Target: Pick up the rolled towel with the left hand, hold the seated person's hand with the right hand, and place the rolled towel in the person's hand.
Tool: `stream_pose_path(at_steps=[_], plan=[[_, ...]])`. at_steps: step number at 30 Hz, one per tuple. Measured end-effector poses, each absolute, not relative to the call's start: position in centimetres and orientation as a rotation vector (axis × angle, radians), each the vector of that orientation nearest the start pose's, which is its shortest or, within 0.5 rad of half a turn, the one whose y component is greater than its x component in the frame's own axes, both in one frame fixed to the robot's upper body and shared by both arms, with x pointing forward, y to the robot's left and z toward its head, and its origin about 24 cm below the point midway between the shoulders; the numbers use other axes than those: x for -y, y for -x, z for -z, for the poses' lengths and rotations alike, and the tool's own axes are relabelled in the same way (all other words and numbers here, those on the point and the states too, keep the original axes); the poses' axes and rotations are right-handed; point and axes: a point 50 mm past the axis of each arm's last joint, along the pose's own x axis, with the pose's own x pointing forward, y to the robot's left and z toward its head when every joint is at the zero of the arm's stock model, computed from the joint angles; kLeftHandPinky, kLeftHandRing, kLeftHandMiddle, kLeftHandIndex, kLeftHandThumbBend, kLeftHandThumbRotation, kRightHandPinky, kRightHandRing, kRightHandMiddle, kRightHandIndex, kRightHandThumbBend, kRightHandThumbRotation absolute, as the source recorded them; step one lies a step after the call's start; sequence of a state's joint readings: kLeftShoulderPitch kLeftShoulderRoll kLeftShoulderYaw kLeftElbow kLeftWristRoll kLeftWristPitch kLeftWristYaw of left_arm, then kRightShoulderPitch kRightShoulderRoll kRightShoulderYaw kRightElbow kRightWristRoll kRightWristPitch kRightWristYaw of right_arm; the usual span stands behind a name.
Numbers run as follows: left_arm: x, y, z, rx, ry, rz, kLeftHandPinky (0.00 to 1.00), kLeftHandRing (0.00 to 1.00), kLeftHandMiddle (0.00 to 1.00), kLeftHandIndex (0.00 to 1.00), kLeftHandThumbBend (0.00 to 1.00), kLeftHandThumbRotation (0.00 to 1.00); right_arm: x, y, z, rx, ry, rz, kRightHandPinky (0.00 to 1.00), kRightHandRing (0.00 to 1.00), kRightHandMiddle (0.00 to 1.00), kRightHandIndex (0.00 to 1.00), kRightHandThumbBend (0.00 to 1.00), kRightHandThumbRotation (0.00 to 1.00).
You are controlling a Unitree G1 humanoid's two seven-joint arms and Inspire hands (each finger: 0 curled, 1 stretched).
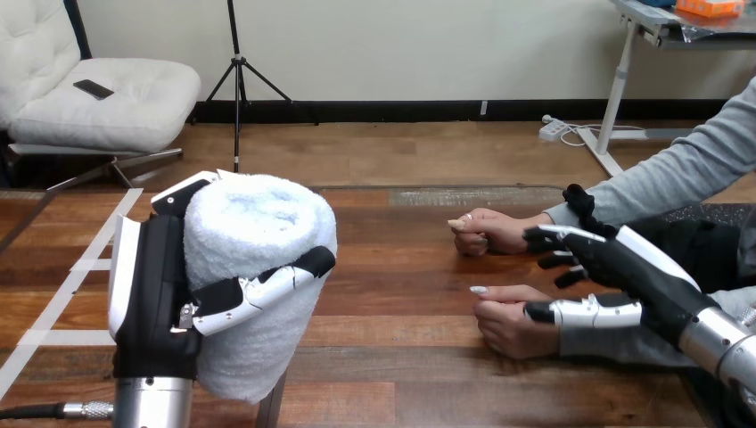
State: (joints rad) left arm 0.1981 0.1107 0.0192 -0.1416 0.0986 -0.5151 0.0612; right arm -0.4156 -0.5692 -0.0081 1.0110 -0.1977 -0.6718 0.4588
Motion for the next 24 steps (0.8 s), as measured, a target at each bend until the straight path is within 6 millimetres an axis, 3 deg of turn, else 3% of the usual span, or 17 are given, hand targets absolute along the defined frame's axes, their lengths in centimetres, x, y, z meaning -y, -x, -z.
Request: stream_pose_path(at_steps=[24], plan=[[-17.7, -20.3, -8.2, 0.480, -0.201, -0.041, 0.24, 0.29, 0.36, 0.39, 0.61, 0.00, 28.9, -29.9, -3.4, -0.224, 0.842, -0.498, 0.85, 0.92, 0.93, 0.92, 1.00, 0.26]])
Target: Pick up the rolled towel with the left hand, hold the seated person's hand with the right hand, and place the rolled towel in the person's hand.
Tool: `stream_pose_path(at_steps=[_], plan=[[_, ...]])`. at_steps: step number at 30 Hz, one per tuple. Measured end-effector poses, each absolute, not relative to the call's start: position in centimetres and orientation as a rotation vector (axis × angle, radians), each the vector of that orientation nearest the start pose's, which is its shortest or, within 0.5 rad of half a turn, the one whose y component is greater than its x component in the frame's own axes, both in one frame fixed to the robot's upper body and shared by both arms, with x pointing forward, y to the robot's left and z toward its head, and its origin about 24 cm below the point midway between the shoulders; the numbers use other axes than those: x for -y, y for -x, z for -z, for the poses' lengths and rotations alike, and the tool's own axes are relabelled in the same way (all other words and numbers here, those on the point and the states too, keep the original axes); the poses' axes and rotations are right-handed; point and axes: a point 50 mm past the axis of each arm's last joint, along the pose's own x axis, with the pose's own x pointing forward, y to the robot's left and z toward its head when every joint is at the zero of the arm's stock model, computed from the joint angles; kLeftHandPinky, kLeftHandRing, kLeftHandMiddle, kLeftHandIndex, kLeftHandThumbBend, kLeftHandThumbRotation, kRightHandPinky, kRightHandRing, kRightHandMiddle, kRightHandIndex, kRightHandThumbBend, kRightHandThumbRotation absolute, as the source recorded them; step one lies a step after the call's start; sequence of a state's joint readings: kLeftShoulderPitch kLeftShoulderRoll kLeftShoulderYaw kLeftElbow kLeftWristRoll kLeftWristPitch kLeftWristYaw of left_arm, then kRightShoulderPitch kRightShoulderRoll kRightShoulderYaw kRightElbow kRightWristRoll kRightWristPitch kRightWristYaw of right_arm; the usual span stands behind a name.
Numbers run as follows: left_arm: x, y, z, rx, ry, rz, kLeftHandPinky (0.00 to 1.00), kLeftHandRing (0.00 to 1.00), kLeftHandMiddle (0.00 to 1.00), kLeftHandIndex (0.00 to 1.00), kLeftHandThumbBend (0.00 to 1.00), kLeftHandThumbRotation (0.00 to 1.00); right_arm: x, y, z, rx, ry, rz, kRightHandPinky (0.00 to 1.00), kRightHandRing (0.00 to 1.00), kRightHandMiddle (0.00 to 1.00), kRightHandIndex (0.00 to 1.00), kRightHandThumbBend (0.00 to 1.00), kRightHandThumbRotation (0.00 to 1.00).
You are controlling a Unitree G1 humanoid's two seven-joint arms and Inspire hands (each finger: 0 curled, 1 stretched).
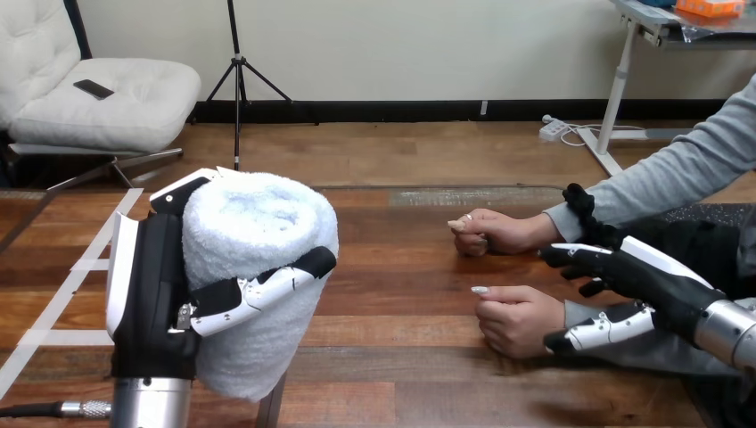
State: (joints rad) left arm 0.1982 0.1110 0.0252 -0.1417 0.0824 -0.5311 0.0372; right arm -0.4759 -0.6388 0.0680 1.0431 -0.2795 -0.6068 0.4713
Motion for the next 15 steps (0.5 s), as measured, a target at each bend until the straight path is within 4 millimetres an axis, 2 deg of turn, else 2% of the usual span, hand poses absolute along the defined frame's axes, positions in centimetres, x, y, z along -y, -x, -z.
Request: stream_pose_path(at_steps=[15], plan=[[-17.78, -20.29, -8.19, 0.480, -0.201, -0.040, 0.24, 0.29, 0.36, 0.39, 0.61, 0.00, 28.94, -29.94, -3.00, -0.276, 0.883, -0.522, 0.85, 0.92, 0.92, 0.91, 1.00, 0.15]])
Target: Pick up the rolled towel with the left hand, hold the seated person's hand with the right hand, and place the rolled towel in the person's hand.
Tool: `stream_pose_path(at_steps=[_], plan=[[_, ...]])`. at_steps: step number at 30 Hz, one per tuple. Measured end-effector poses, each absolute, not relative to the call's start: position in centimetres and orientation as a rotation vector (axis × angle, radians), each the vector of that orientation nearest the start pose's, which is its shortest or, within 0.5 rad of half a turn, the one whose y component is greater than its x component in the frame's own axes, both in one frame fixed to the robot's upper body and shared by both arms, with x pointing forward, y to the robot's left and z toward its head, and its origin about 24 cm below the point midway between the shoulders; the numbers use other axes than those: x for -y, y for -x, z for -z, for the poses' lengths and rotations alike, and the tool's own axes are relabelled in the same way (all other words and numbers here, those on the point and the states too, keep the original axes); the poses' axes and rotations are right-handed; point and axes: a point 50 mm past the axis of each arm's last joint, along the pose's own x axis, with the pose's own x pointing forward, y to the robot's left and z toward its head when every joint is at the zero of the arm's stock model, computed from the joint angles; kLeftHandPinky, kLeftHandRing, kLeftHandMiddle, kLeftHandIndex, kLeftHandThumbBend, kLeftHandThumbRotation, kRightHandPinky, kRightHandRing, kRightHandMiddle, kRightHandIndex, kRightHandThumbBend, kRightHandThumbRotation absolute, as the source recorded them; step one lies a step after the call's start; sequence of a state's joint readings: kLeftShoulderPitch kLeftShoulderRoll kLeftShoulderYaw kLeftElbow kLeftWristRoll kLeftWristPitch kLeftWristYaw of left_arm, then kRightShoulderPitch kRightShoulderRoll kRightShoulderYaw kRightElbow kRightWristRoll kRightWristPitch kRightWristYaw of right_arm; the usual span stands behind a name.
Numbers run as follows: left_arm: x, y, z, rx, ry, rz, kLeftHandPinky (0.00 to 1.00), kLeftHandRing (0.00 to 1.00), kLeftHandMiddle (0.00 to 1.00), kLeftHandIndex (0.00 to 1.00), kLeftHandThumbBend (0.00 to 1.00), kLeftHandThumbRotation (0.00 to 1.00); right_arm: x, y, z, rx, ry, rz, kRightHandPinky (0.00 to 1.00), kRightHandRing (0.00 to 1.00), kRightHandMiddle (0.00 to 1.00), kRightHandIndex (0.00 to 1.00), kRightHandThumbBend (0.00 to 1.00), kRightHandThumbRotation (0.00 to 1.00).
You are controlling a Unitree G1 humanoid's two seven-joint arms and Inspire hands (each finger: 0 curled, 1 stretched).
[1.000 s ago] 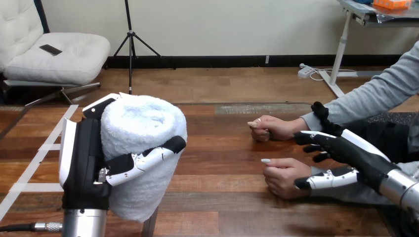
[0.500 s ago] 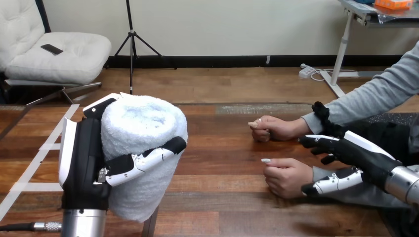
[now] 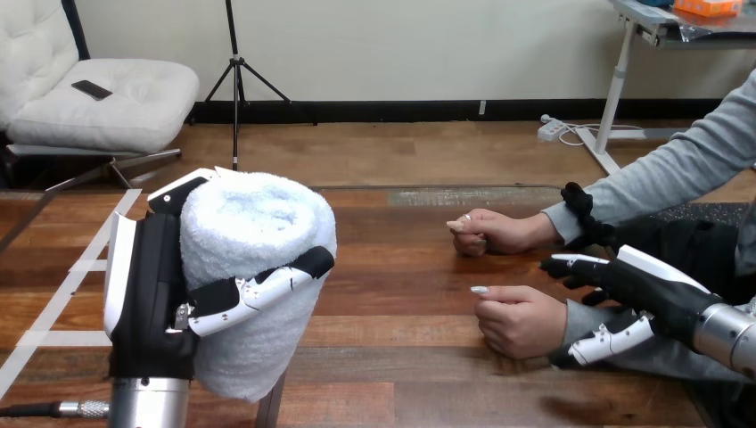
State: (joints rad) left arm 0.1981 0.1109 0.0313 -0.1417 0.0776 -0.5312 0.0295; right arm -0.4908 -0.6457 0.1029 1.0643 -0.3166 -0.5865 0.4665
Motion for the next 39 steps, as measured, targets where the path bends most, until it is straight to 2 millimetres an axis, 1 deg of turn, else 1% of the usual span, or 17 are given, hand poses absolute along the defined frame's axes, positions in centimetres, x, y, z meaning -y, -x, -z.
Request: stream_pose_path(at_steps=[3, 7, 13, 21, 25, 30, 39], plan=[[-17.8, -20.3, -8.2, 0.479, -0.202, -0.040, 0.24, 0.29, 0.36, 0.39, 0.61, 0.00, 29.0, -29.9, -3.0, -0.280, 0.898, -0.523, 0.85, 0.91, 0.92, 0.90, 1.00, 0.12], [-17.9, -20.3, -8.2, 0.480, -0.203, -0.042, 0.24, 0.29, 0.36, 0.39, 0.61, 0.00, 29.0, -29.9, -2.9, -0.289, 0.911, -0.517, 0.83, 0.89, 0.91, 0.90, 1.00, 0.05], [-18.0, -20.3, -8.2, 0.481, -0.204, -0.044, 0.24, 0.29, 0.36, 0.39, 0.61, 0.00, 29.1, -30.0, -2.8, -0.291, 0.930, -0.505, 0.80, 0.88, 0.90, 0.89, 1.00, 0.01], [-18.2, -20.3, -8.3, 0.481, -0.207, -0.050, 0.24, 0.28, 0.35, 0.39, 0.61, 0.00, 28.8, -30.4, -3.0, -0.294, 0.973, -0.499, 0.76, 0.85, 0.90, 0.88, 1.00, 0.00], [-18.3, -20.2, -8.3, 0.487, -0.208, -0.051, 0.24, 0.29, 0.35, 0.39, 0.62, 0.00, 28.6, -30.7, -3.1, -0.294, 1.005, -0.500, 0.73, 0.83, 0.88, 0.87, 1.00, 0.00], [-18.3, -20.2, -8.4, 0.494, -0.209, -0.051, 0.24, 0.29, 0.35, 0.39, 0.62, 0.00, 28.4, -30.9, -3.0, -0.295, 1.048, -0.497, 0.71, 0.81, 0.86, 0.85, 1.00, 0.00], [-18.3, -20.2, -8.4, 0.496, -0.210, -0.048, 0.24, 0.28, 0.35, 0.39, 0.62, 0.00, 28.0, -31.0, -3.0, -0.277, 1.100, -0.501, 0.67, 0.76, 0.81, 0.80, 1.00, 0.00]])
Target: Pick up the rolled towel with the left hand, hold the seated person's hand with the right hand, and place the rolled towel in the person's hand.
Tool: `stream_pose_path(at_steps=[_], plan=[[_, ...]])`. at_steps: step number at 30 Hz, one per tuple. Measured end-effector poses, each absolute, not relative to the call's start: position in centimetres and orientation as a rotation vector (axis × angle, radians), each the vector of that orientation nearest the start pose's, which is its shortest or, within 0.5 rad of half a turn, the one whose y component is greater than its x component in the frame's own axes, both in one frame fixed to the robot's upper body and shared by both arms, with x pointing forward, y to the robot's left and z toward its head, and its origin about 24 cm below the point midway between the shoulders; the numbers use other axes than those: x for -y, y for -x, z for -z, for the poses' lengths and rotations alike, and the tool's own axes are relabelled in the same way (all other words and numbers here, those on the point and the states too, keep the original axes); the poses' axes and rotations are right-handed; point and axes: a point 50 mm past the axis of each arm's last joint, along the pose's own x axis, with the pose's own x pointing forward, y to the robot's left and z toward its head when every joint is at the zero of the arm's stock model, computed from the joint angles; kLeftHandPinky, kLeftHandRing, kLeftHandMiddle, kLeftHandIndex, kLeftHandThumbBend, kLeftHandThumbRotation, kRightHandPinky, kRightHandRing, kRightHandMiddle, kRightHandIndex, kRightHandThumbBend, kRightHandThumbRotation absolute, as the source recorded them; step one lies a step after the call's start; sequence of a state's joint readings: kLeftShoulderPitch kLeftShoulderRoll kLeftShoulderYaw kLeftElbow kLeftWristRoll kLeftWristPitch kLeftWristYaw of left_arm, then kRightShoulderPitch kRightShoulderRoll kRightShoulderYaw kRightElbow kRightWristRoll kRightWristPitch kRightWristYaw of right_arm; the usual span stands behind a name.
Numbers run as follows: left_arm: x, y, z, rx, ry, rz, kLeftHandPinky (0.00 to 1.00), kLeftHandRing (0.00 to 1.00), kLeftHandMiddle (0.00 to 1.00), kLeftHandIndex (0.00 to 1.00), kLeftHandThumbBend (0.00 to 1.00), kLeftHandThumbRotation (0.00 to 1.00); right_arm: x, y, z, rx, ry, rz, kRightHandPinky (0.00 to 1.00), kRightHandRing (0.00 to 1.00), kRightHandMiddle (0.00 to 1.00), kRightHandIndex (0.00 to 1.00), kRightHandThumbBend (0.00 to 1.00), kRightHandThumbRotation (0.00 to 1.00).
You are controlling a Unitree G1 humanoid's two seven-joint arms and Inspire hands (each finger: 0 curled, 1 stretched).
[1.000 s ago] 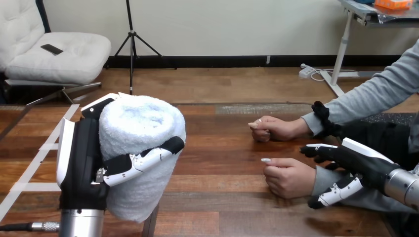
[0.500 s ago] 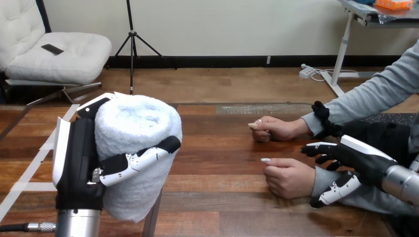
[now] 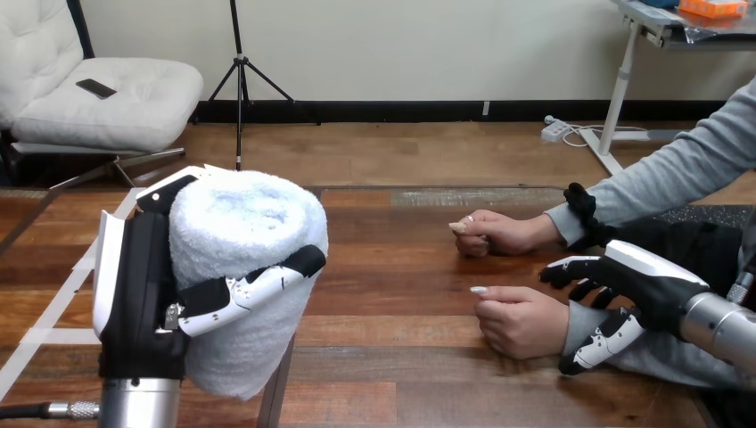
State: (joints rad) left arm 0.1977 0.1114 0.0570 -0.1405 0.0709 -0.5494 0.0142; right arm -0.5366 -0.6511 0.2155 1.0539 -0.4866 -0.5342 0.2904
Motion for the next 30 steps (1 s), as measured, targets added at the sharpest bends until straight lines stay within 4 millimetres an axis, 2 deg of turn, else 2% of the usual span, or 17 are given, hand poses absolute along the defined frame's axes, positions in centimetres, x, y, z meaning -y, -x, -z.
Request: stream_pose_path(at_steps=[13, 30], plan=[[-18.26, -20.19, -8.39, 0.496, -0.208, -0.040, 0.24, 0.28, 0.35, 0.39, 0.62, 0.00, 27.56, -31.01, -2.76, -0.237, 1.156, -0.508, 0.60, 0.66, 0.69, 0.68, 0.98, 0.00], [-18.26, -20.18, -8.39, 0.497, -0.209, -0.038, 0.25, 0.29, 0.36, 0.39, 0.61, 0.00, 27.16, -31.17, -2.73, -0.208, 1.214, -0.509, 0.50, 0.54, 0.59, 0.58, 0.94, 0.00]])
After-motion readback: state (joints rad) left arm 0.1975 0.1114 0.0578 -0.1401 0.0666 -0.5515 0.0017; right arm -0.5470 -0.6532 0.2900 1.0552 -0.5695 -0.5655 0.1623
